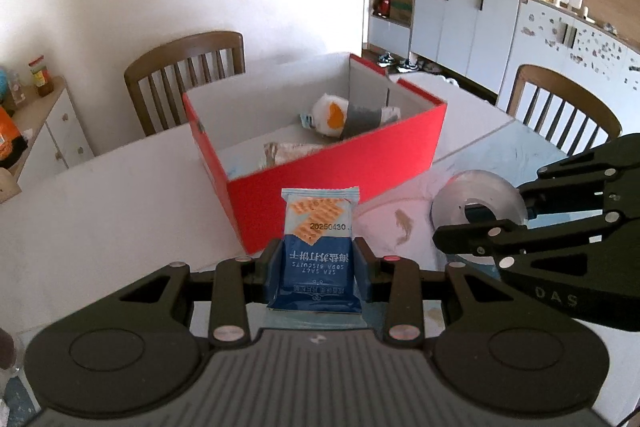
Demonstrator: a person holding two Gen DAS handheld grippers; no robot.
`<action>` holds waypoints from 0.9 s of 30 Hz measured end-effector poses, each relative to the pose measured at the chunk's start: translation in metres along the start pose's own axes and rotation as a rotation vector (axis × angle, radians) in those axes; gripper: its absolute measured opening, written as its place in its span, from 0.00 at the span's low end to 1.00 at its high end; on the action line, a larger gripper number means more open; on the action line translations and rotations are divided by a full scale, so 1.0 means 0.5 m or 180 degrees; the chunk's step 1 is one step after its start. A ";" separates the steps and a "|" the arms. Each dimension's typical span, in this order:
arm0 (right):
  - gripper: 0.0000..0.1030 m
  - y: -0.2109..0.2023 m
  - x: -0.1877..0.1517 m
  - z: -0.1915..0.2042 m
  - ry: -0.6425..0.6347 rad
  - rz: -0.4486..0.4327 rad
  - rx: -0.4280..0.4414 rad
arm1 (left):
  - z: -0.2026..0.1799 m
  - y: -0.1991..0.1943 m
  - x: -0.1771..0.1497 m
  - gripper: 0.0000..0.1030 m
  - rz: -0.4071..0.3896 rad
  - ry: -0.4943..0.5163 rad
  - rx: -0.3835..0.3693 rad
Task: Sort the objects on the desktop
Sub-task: 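Lift the tape roll and biscuit packet and carry both over the red box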
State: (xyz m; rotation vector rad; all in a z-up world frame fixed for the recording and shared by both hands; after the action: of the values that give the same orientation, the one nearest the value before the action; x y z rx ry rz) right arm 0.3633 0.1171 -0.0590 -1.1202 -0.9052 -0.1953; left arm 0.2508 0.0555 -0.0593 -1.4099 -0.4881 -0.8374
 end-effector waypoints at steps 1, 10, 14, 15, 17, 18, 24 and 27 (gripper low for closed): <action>0.12 -0.005 0.008 -0.005 -0.0017 -0.0013 0.0001 | -0.002 -0.003 0.009 0.34 -0.0005 -0.0016 0.0012; 0.12 -0.041 0.064 -0.049 -0.0158 -0.0118 0.0054 | -0.024 -0.016 0.080 0.34 -0.0109 -0.0098 0.0103; 0.12 -0.056 0.086 -0.072 -0.0184 -0.0168 0.0053 | -0.033 -0.015 0.106 0.34 -0.0150 -0.0111 0.0150; 0.12 -0.059 0.091 -0.078 -0.0193 -0.0182 0.0052 | -0.034 -0.014 0.110 0.34 -0.0151 -0.0119 0.0164; 0.12 -0.062 0.100 -0.089 -0.0216 -0.0206 0.0065 | -0.038 -0.010 0.120 0.34 -0.0146 -0.0127 0.0192; 0.12 -0.063 0.106 -0.095 -0.0226 -0.0218 0.0068 | -0.040 -0.008 0.124 0.34 -0.0148 -0.0124 0.0208; 0.12 -0.064 0.136 -0.124 -0.0296 -0.0272 0.0100 | -0.042 0.006 0.157 0.34 -0.0157 -0.0170 0.0277; 0.12 -0.058 0.148 -0.138 -0.0317 -0.0288 0.0128 | -0.044 0.015 0.172 0.34 -0.0161 -0.0174 0.0307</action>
State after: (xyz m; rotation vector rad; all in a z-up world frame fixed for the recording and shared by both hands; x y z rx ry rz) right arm 0.4311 0.0676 0.0045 -1.0601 -1.0454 -0.1961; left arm 0.3072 0.0151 -0.0033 -1.3389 -0.6004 -0.8070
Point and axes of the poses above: each gripper's, at about its wrist camera, not at the fingertips, and y roughly the way its jaws point, z to its left, x to its top, the point moved 6 cm from there along y, roughly the way its jaws point, and after that the axes turned 10 degrees about x, right-handed, at the moved point
